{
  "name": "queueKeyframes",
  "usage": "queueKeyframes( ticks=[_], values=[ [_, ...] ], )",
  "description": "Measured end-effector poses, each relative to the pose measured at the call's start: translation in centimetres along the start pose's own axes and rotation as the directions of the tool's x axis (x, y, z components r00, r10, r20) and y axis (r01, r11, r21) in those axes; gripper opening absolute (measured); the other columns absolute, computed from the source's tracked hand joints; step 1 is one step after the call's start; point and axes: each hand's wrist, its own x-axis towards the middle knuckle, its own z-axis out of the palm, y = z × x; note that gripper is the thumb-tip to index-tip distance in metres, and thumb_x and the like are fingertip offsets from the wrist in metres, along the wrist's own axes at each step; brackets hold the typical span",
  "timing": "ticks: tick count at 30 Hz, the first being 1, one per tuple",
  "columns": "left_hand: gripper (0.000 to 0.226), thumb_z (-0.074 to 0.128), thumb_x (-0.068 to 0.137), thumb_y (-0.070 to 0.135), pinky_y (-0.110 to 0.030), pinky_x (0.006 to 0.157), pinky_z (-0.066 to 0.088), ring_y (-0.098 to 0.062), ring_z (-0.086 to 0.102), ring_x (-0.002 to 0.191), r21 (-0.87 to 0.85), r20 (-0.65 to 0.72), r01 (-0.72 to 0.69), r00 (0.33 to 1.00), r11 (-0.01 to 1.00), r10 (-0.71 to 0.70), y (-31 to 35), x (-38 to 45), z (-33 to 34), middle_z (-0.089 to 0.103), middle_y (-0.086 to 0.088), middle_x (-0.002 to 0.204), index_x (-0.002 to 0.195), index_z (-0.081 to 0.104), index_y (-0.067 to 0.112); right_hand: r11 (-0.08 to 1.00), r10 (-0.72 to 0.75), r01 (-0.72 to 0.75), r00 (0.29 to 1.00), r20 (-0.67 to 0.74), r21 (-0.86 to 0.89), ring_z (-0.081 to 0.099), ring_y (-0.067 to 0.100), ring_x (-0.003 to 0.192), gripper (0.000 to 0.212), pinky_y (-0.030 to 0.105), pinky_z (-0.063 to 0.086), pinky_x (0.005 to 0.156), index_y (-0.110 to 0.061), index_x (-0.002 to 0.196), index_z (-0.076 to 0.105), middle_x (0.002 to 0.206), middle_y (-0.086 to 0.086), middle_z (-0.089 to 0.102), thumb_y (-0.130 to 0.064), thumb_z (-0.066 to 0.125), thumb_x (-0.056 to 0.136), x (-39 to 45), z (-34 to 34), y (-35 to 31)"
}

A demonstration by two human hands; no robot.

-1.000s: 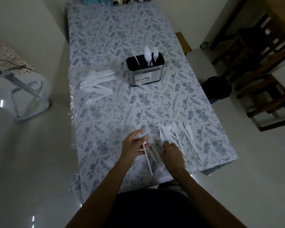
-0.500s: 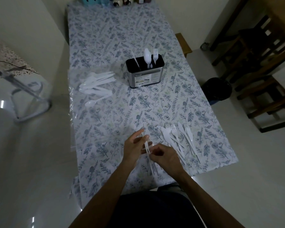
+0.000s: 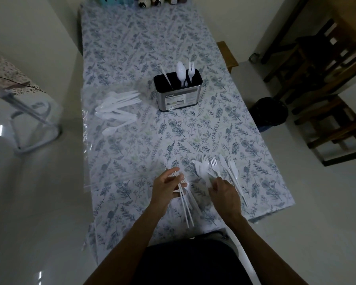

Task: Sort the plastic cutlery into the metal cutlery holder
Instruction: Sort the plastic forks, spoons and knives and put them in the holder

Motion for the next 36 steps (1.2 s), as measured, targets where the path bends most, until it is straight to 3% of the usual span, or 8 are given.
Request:
queueKeyframes(
  ticks=[6, 14, 16, 21, 24, 28, 32, 36],
  values=[
    [0.027, 0.077, 0.090, 0.021, -0.055, 0.085, 0.061, -0.031, 0.077, 0.095, 0.085, -0.005, -0.040, 0.999, 0.996, 0.040, -0.9, 0.3, 0.8, 0.077, -0.011, 0.105, 0.116, 0.074, 0.029, 0.947, -0.068, 0.065, 0.998, -0.002, 0.313, 0.061, 0.004, 0.069, 0.016, 0.020, 0.053, 0.061, -0.024, 0.088, 0.063, 0.076, -0.011, 0.063, -0.020, 0.078, 0.084, -2.1, -1.2, -2.6],
    [0.037, 0.080, 0.087, 0.022, -0.049, 0.085, 0.062, -0.030, 0.075, 0.100, 0.054, 0.024, -0.025, 0.999, 0.998, 0.024, -0.8, 0.4, 0.7, 0.076, -0.009, 0.111, 0.122, 0.072, 0.032, 0.866, -0.267, 0.251, 0.963, -0.024, 0.433, 0.063, -0.001, 0.072, 0.011, 0.010, 0.049, 0.068, -0.020, 0.095, 0.073, 0.084, -0.007, 0.067, -0.028, 0.074, 0.089, -2.9, -1.3, -4.6],
    [0.037, 0.078, 0.089, 0.017, -0.050, 0.086, 0.062, -0.033, 0.075, 0.099, 0.067, 0.034, -0.013, 0.999, 0.998, 0.011, -0.9, 0.5, 0.4, 0.076, -0.012, 0.109, 0.123, 0.072, 0.029, 0.891, -0.272, 0.267, 0.961, -0.039, 0.366, 0.061, 0.003, 0.074, 0.016, 0.016, 0.051, 0.068, -0.020, 0.099, 0.070, 0.090, -0.004, 0.066, -0.034, 0.064, 0.096, -2.5, -0.7, -4.0],
    [0.037, 0.073, 0.092, 0.011, -0.050, 0.083, 0.063, -0.035, 0.076, 0.096, 0.015, 0.019, 0.032, 0.999, 0.999, -0.032, -1.4, 0.3, -0.3, 0.074, -0.015, 0.114, 0.128, 0.069, 0.021, 0.997, -0.064, 0.063, 0.998, -0.018, -0.032, 0.059, 0.026, 0.096, 0.027, 0.030, 0.050, 0.068, -0.009, 0.115, 0.054, 0.111, 0.012, 0.058, -0.026, 0.063, 0.096, -1.3, 1.5, -1.3],
    [0.034, 0.070, 0.094, 0.008, -0.046, 0.078, 0.063, -0.035, 0.076, 0.095, -0.050, 0.021, 0.057, 0.998, 0.997, -0.056, -1.3, 0.5, -0.7, 0.074, -0.016, 0.115, 0.127, 0.067, 0.016, 0.995, -0.075, 0.076, 0.997, 0.014, -0.071, 0.060, 0.024, 0.091, 0.018, 0.030, 0.050, 0.068, -0.010, 0.108, 0.057, 0.105, 0.009, 0.062, -0.023, 0.060, 0.097, -1.0, 1.5, -1.0],
    [0.032, 0.069, 0.095, 0.012, -0.040, 0.075, 0.063, -0.030, 0.076, 0.097, -0.038, 0.006, 0.043, 0.999, 0.998, -0.043, -1.4, 0.7, -0.7, 0.076, -0.014, 0.110, 0.127, 0.066, 0.017, 0.985, -0.089, 0.091, 0.996, -0.021, 0.148, 0.063, 0.018, 0.075, 0.007, 0.025, 0.049, 0.060, -0.013, 0.095, 0.062, 0.089, 0.003, 0.065, -0.018, 0.067, 0.093, -1.3, 0.5, -2.1],
    [0.032, 0.073, 0.094, 0.025, -0.045, 0.088, 0.061, -0.027, 0.074, 0.104, -0.031, -0.036, 0.032, 0.999, 0.999, -0.033, -1.7, 0.9, -0.3, 0.075, -0.009, 0.114, 0.125, 0.067, 0.025, 0.868, -0.175, 0.123, 0.982, 0.065, 0.482, 0.068, 0.002, 0.075, 0.011, 0.014, 0.054, 0.069, -0.017, 0.095, 0.072, 0.080, -0.010, 0.070, -0.020, 0.078, 0.086, -2.5, -1.2, -4.2],
    [0.034, 0.073, 0.094, 0.031, -0.036, 0.076, 0.061, -0.025, 0.070, 0.111, -0.072, -0.044, 0.054, 0.997, 0.996, -0.057, -1.6, 1.3, -0.1, 0.070, -0.007, 0.123, 0.126, 0.064, 0.027, 0.842, -0.194, 0.120, 0.977, 0.088, 0.526, 0.069, -0.002, 0.078, 0.014, 0.007, 0.051, 0.071, -0.016, 0.097, 0.074, 0.079, -0.009, 0.073, -0.019, 0.079, 0.085, -2.8, -1.8, -4.9]
  ],
)
